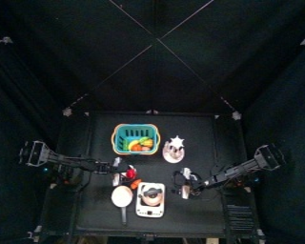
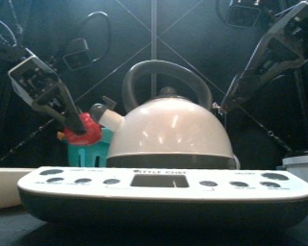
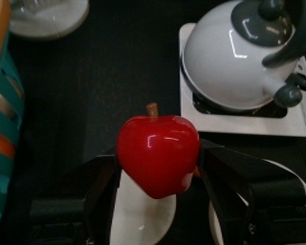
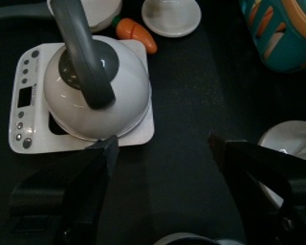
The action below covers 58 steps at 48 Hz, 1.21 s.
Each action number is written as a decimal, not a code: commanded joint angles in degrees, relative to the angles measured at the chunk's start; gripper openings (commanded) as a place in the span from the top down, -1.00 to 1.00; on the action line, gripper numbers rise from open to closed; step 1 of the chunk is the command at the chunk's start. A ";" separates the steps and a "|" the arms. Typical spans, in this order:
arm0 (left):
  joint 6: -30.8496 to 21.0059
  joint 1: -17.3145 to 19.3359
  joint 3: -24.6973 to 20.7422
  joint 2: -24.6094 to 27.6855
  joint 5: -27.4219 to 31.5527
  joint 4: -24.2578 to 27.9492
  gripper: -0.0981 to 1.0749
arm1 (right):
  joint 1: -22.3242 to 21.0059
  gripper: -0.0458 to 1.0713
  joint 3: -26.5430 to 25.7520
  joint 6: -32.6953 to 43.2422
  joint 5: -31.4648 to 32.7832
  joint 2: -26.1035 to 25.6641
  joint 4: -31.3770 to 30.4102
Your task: Grab apple and place onto small plate
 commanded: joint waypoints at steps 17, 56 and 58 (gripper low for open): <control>0.18 0.53 -0.97 5.27 2.11 -4.48 -0.39 | -0.09 -0.94 -1.05 -0.26 -0.09 0.09 -0.09; 0.09 2.46 -1.49 7.56 3.78 -6.59 -0.58 | -0.18 -0.94 -0.97 -0.18 -0.09 0.18 0.00; 0.09 2.46 -1.49 7.56 3.78 -6.59 -0.63 | -0.18 -0.94 -0.88 -0.18 -0.09 0.18 0.00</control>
